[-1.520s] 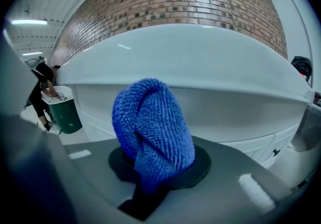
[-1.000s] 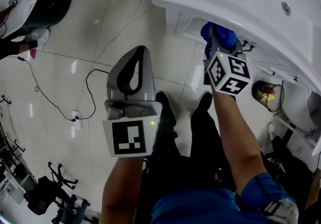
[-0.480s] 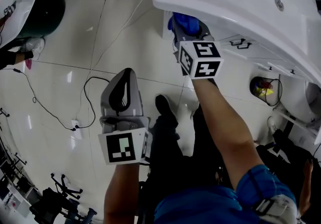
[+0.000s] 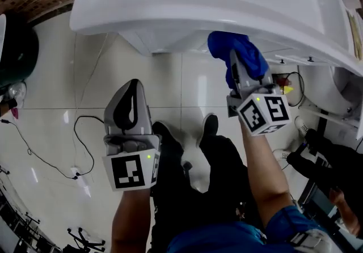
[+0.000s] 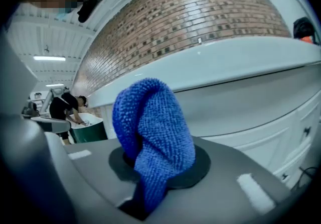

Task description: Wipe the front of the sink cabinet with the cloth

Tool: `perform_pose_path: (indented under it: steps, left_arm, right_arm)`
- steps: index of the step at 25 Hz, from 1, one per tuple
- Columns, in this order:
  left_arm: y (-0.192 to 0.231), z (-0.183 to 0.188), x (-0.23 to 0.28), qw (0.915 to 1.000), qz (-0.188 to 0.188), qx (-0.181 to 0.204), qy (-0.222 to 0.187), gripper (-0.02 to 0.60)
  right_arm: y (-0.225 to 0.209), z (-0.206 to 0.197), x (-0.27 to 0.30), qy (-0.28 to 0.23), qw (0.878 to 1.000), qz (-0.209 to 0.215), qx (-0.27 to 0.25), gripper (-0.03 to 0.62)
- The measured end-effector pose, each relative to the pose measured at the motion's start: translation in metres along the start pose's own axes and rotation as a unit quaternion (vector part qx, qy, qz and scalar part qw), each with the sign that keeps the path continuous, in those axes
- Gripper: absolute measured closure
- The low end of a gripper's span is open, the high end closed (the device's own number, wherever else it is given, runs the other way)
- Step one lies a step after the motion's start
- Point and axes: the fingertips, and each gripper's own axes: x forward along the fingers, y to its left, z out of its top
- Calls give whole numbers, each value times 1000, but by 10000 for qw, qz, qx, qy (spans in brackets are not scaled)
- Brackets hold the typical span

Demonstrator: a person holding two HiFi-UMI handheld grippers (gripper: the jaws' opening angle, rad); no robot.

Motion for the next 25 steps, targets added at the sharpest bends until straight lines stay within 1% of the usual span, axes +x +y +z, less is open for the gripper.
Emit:
perform_pose_path:
  steps: [3,6,9,12,14,16,18,20,23,25]
  left_arm:
    - [-40,-10,29,9995,-154,-186,-185,580]
    - [-71,-23,57,9988,-371,-129,-291,580]
    - [-85,-38,81,9983,-463,-75,-341,580]
    - [-91,-53,102,9984,-485,34,-300,580]
    - [-93,-58,108,9988,-460,-7,-169,580]
    - [-94,-57,105,9990,-449,-32,23,580]
    - [-96,-50,97,9985,-489,86,231,580]
    - [-100,-33,91,9979,-478,179,395,580]
    - [-112,1,84,9969,-447,341,549,580]
    - [-123,26,84,9974,-350,246,584,580]
  right_arm:
    - [-87,3,-47,-182,9952,-939,-224,522]
    - [-159,0,-86,-292,9828,-1758,-481,522]
    - [-213,-2,-112,-437,9679,-2386,-655,522]
    - [-252,-7,-125,-595,9558,-2840,-485,522]
    - [-265,-11,-127,-567,9522,-2979,-354,522]
    - [-266,-14,-125,-431,9517,-3030,-240,522]
    - [-263,-13,-124,-296,9518,-3052,-111,522]
    - [-263,-4,-124,-168,9518,-3062,-5,522]
    - [-270,14,-127,99,9519,-3060,112,522]
    - [-279,25,-128,310,9527,-3020,140,522]
